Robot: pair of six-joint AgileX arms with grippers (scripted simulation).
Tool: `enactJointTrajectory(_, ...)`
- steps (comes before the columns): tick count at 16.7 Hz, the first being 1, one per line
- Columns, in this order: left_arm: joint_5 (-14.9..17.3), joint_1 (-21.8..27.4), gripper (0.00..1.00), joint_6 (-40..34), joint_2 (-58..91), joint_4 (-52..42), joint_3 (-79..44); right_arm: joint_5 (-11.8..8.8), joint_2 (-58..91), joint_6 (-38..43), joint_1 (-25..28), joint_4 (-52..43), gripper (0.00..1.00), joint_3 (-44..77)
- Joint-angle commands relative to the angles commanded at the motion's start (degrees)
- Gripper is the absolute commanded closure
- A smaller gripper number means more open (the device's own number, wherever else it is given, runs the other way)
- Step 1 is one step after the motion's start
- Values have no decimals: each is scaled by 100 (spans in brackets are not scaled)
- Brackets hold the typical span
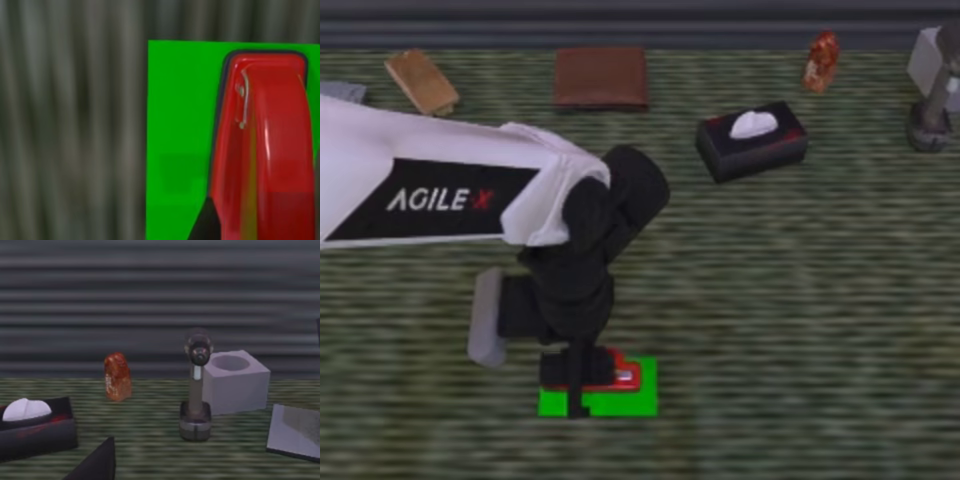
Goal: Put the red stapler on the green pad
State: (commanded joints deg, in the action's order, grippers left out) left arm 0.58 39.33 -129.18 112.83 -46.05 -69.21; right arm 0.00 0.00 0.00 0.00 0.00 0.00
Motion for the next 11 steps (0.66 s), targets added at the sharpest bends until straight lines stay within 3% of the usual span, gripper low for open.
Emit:
enactJointTrajectory(5, 0, 0, 2, 0, 0, 0, 0, 0, 0, 0, 0, 0, 0, 0)
enactJointTrajectory(11, 0, 0, 0, 0, 0, 0, 0, 0, 0, 0, 0, 0, 0, 0)
